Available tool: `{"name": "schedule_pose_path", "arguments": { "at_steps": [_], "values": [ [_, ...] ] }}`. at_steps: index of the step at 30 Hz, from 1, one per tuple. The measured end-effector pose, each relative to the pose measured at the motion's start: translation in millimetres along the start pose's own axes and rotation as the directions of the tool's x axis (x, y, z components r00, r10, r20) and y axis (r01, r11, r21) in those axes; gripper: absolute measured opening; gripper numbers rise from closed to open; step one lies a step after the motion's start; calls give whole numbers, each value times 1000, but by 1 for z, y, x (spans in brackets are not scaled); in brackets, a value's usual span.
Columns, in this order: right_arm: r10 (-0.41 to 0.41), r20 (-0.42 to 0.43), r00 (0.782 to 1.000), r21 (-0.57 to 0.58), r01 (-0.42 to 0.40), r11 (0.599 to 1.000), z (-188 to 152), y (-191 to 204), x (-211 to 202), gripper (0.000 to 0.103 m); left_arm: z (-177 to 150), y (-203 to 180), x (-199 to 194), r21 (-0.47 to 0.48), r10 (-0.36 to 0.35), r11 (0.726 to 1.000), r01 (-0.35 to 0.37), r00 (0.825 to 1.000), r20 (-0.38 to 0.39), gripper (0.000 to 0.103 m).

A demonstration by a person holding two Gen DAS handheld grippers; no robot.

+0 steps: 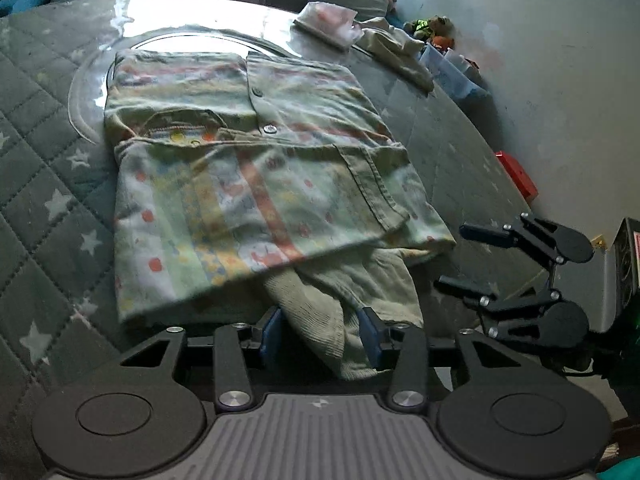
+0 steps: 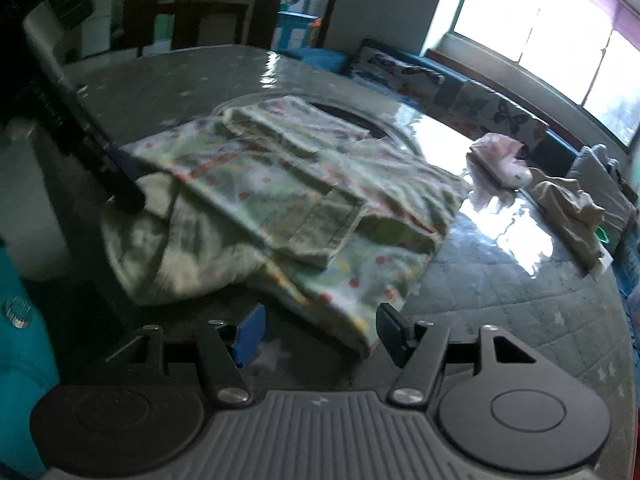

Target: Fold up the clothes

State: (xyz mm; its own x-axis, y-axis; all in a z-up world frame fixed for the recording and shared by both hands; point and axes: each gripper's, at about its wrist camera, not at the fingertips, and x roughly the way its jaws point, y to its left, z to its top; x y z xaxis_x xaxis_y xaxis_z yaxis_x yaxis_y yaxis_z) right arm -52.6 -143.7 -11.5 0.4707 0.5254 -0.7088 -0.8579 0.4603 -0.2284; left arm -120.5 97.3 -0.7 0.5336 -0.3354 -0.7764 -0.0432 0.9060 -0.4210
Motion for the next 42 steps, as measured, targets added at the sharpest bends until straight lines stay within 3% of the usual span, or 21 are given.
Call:
{"name": "schedule_pose_path", "arguments": {
  "at_steps": [2, 7, 12, 20, 23, 25, 26, 28, 30, 35, 38, 42],
  "values": [
    [15, -1, 1000, -31, -15, 999, -3, 7, -1, 64, 0, 0, 0, -7, -6, 1000, 6, 1000, -7, 44],
    [51, 17, 999, -85, -49, 995, -5, 21, -2, 68, 1, -1, 1, -7, -16, 1000, 16, 1000, -20, 24],
    [77, 29, 997, -93, -74, 993, -2, 26, 2, 69, 7, 0, -3, -2, -34, 999, 34, 999, -8, 16],
    [90, 91, 992, -95, -81, 992, 11, 29, 11, 69, 34, 4, -14, -1, -78, 997, 78, 996, 46, 15],
    [118, 132, 984, -43, -113, 993, 24, 24, 15, 63, 44, 6, -15, 0, -83, 997, 83, 995, 63, 16],
    [154, 144, 978, -2, -155, 988, 33, 20, 18, 45, 46, 8, -17, 9, -79, 997, 79, 994, 73, 16],
    [174, 144, 974, 18, -178, 984, 37, 18, 20, 39, 46, 9, -19, 16, -74, 997, 73, 994, 78, 19],
    [204, 138, 969, 72, -215, 974, 44, 11, 24, 16, 43, 12, -24, 35, -67, 997, 64, 993, 93, 24],
    [221, 143, 965, 133, -240, 962, 52, -1, 27, 14, 37, 16, -33, 64, -61, 997, 53, 991, 120, 49],
    [238, 179, 955, 229, -276, 933, 69, -25, 28, 11, 20, 21, -49, 143, 5, 989, -34, 980, 200, 70],
    [230, 191, 954, 234, -272, 933, 78, -30, 30, 10, 13, 16, -47, 229, 41, 968, -97, 970, 238, 75],
    [223, 196, 955, 244, -267, 932, 83, -33, 31, 10, 7, 4, -33, 367, 84, 911, -186, 957, 276, 76]
  ]
}}
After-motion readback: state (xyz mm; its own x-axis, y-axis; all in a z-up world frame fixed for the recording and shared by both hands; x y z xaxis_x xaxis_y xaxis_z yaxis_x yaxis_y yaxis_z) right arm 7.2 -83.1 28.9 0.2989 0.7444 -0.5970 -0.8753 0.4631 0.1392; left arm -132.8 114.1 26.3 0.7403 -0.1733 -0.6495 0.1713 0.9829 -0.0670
